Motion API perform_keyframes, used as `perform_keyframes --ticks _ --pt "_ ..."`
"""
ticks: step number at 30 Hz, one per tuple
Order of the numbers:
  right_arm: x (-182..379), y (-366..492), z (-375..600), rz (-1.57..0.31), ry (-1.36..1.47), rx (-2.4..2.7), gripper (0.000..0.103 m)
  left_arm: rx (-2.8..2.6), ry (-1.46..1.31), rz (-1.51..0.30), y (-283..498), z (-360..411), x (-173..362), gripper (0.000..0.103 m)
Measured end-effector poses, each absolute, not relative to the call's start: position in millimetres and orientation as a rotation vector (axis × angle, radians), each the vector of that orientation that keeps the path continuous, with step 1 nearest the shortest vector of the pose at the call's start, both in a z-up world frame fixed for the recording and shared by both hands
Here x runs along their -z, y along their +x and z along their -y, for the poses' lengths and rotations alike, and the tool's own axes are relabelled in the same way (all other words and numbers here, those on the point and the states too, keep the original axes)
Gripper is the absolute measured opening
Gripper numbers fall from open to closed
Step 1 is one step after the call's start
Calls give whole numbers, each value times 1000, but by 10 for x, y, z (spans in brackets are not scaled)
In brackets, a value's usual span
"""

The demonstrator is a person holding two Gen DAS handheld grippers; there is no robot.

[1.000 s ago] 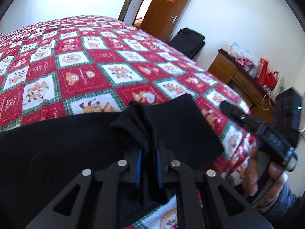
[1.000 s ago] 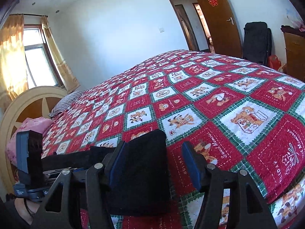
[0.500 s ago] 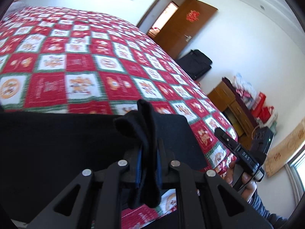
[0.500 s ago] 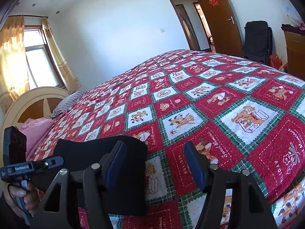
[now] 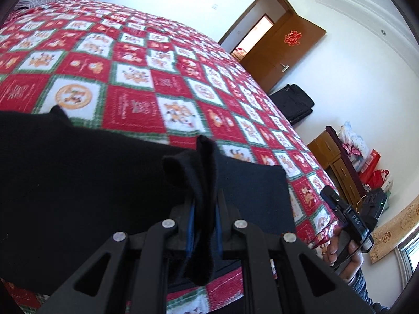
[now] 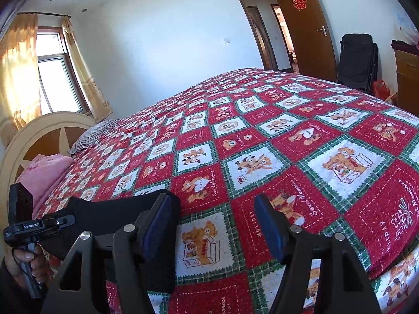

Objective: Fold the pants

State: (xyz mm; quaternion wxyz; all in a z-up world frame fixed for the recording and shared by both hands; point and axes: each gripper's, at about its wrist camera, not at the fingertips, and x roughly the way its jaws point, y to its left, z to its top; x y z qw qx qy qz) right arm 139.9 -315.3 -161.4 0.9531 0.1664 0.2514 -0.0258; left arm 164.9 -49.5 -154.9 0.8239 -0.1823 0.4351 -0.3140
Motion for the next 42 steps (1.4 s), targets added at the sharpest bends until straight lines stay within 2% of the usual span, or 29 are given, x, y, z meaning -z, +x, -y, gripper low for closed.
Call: perform_keyframes --ticks 7,14,17,20,21,22,24,26,30,33,42 --pt "1637 1439 3041 -538 292 31 69 628 -378 -966 1716 456 1777 14" --pt "1646 1450 2576 -563 201 -163 70 597 -305 -941 1666 492 1761 24" --pt "1773 1555 2191 -664 135 -309 72 579 -253 -918 1636 498 1740 32" --pt "2113 1708 1872 -836 3 -329 72 575 -215 -903 1616 503 1741 33" --pt "2171 1699 1808 -837 -54 -313 72 572 -209 -901 1608 502 1734 35" --pt "2161 1662 1756 -820 -105 -307 72 566 -202 -892 1589 490 1715 37" --pt "2091 1592 1721 -787 -124 -315 73 550 -184 -864 1546 465 1655 59" --pt "2030 1566 1730 -779 -85 -340 73 529 -180 -824 1503 385 1574 70" --pt "1817 1589 1563 -731 -89 -374 73 468 -184 -766 1472 103 1452 71" --pt "1739 1730 1289 -710 -80 -427 72 414 -201 -747 1460 -158 1431 77" --pt "1836 2215 396 -627 -122 -538 72 234 -217 -763 1478 -994 1565 77"
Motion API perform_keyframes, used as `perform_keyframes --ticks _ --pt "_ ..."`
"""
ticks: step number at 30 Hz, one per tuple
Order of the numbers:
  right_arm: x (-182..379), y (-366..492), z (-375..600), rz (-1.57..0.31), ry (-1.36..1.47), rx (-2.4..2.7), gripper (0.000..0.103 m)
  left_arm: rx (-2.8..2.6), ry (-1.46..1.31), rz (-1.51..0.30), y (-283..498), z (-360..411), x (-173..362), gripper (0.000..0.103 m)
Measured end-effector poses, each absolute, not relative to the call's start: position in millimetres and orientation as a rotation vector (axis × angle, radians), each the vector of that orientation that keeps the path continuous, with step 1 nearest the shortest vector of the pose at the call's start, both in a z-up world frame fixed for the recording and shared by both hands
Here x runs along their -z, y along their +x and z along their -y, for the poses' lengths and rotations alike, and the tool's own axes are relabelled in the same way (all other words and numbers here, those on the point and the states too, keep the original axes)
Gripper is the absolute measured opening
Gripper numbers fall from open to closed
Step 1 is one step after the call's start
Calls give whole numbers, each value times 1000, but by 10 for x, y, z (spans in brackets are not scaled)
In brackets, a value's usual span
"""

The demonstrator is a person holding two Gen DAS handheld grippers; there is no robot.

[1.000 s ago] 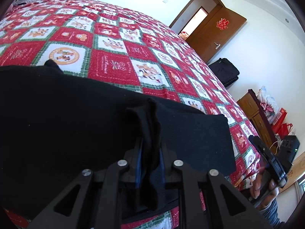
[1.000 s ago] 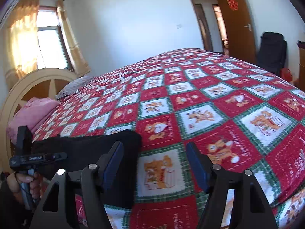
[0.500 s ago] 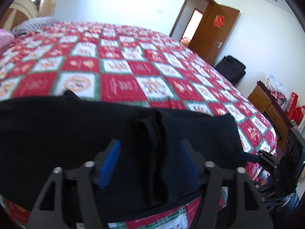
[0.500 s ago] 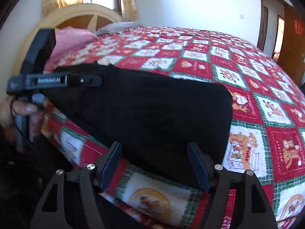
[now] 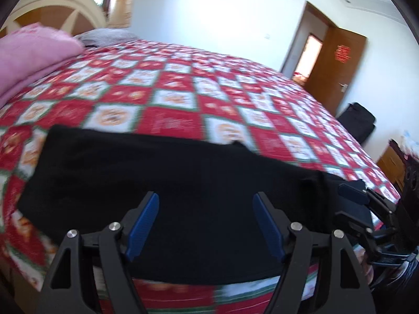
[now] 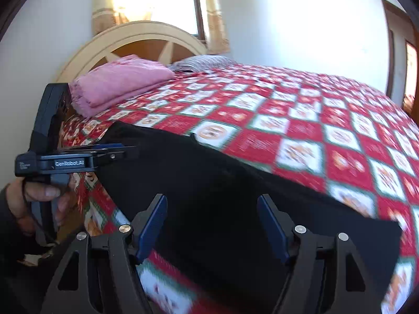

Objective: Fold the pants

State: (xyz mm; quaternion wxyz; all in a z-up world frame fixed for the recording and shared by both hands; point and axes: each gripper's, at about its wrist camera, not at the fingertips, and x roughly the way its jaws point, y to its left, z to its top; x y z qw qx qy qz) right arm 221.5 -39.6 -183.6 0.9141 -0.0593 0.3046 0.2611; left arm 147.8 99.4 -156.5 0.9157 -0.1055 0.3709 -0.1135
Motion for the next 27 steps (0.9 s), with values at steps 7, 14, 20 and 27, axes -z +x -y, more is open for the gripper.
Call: perform_keyframes --ticks 7,14,20,27 --pt "2054 2392 227 -694 -154 -530 74 154 -218 -776 1437 -1456 1720 77" --pt "1958 2025 261 -685 -121 -621 74 70 -256 -728 1435 -1930 1727 77" --pt "2182 2067 -31 -718 -262 -564 81 50 -263 -701 1476 -2115 1856 77" --pt "1994 1867 98 -686 -167 -620 81 25 -204 -625 1458 -2224 1732 77"
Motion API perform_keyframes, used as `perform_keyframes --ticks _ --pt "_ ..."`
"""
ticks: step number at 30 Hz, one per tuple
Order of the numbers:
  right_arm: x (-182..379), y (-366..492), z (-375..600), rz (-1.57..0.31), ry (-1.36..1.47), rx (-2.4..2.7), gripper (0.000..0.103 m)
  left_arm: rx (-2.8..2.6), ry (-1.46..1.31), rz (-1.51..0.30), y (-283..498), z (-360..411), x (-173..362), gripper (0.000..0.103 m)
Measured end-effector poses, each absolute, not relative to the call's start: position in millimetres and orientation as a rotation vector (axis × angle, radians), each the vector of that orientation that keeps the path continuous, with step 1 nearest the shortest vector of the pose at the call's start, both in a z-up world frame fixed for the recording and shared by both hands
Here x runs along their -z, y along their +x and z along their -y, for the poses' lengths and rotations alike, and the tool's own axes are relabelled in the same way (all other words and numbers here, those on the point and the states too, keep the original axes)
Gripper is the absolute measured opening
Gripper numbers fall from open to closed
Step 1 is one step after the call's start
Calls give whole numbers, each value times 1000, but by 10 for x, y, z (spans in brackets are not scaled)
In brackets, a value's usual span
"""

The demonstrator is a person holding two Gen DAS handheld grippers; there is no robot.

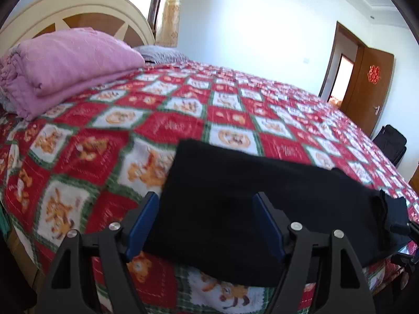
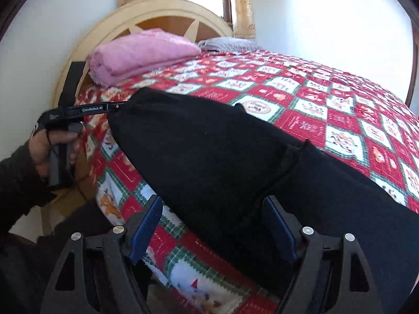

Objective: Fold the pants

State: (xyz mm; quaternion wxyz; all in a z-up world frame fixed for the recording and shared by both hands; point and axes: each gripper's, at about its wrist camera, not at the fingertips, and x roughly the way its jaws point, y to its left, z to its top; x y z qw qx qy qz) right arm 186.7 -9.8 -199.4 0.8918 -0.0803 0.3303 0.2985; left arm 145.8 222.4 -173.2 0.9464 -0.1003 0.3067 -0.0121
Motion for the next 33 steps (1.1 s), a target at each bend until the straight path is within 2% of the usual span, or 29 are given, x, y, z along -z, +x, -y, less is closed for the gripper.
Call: perform_keyframes --ticks 5,8,13,15,21,24,27,30,31,33 --pt "1967 1879 206 -673 -113 -590 81 28 -259 -668 1586 -2383 1838 76" --pt "1968 1899 231 -676 -101 -576 81 64 -293 -703 1708 -2406 1943 68" --pt "2010 1896 251 -682 -99 -554 81 75 -300 -697 1707 -2377 1954 65" --pt "2012 1902 264 -683 -93 -550 81 78 -308 -696 1695 -2398 1963 59" --pt "2008 1916 318 -682 -71 -520 81 62 -305 -694 1599 -2402 1915 47" --pt "2019 1947 357 -692 -49 -505 81 58 -279 -706 1626 -2390 1933 49" --pt "2045 1978 388 -707 -28 -490 81 83 -320 -718 1730 -2469 2003 60" --pt "2053 1990 414 -709 -17 -476 81 90 -293 -719 1783 -2430 2001 63" --pt "2052 1989 423 -707 -14 -471 81 92 -268 -730 1794 -2393 1995 62" --pt "2047 1984 439 -703 -9 -465 81 96 -243 -740 1768 -2355 1955 49"
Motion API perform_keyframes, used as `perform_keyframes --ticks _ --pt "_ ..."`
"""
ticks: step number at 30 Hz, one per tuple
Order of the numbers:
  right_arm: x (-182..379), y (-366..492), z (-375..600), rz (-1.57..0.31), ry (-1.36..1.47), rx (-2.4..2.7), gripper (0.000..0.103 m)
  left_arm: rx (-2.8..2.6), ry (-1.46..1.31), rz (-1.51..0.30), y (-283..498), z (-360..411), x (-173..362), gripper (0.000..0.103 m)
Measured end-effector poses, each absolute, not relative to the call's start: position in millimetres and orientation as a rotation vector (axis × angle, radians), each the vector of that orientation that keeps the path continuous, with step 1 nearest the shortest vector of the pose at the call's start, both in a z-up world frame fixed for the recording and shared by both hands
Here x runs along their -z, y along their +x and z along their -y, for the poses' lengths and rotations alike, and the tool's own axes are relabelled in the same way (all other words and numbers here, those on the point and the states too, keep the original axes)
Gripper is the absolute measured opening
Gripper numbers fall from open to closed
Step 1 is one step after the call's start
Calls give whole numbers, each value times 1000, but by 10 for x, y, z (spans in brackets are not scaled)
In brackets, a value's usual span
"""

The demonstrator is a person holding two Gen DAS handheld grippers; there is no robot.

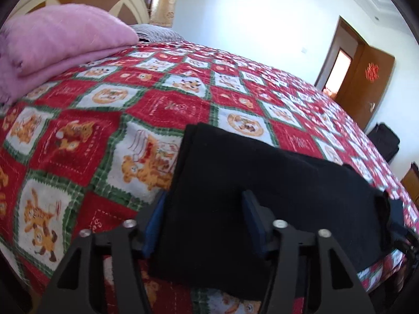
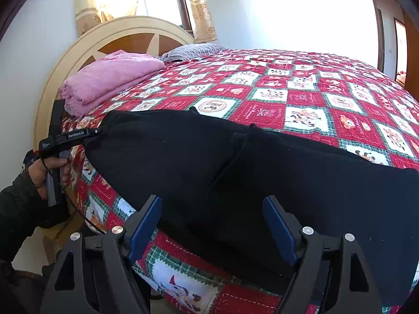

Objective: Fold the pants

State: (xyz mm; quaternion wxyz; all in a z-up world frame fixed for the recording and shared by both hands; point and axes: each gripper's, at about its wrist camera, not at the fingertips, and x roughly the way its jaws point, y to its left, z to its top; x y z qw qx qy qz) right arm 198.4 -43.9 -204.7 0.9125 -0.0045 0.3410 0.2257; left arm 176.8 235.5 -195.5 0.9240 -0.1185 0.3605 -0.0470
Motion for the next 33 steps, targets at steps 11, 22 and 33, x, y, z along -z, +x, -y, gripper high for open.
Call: perform_keyframes --ticks 11,22,33 --pt "2029 1996 502 -691 9 -440 81 79 -259 -705 1553 -2265 1678 28" --pt "1748 1972 754 -677 71 -342 81 258 -418 -599 1402 -2201 1282 26" --pt "1412 1781 1450 -657 141 -218 81 484 -427 -544 1308 -1468 727 24"
